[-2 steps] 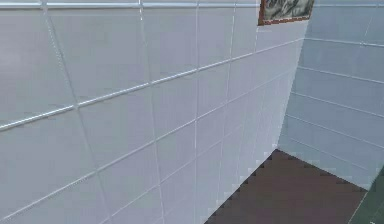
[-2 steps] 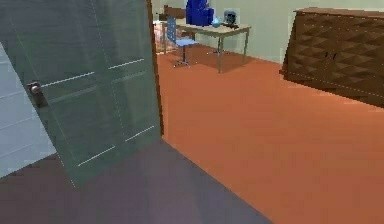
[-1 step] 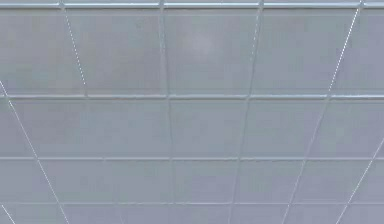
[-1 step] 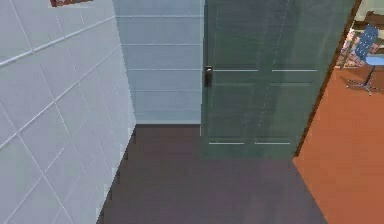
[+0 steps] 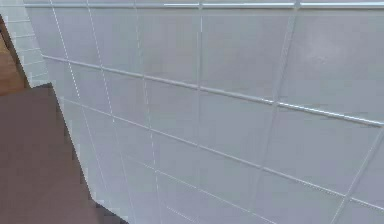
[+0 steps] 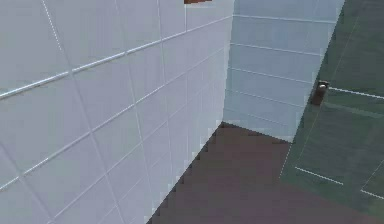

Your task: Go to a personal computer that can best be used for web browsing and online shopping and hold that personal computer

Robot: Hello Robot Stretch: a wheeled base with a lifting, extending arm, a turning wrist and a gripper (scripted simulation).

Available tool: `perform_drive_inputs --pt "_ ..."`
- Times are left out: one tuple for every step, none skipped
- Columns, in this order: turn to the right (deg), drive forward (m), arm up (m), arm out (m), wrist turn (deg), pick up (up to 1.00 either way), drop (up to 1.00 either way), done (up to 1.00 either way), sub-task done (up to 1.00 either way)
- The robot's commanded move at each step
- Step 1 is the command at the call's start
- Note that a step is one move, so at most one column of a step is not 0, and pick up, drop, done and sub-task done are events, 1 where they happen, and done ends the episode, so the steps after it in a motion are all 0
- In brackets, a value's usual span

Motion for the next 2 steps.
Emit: perform_drive_inputs --pt "0.0 0.15 0.00 0.00 0.0 0.00 0.00 0.00 0.00" --pt "-45.0 0.00 0.00 0.00 0.0 0.00 0.00 0.00 0.00"
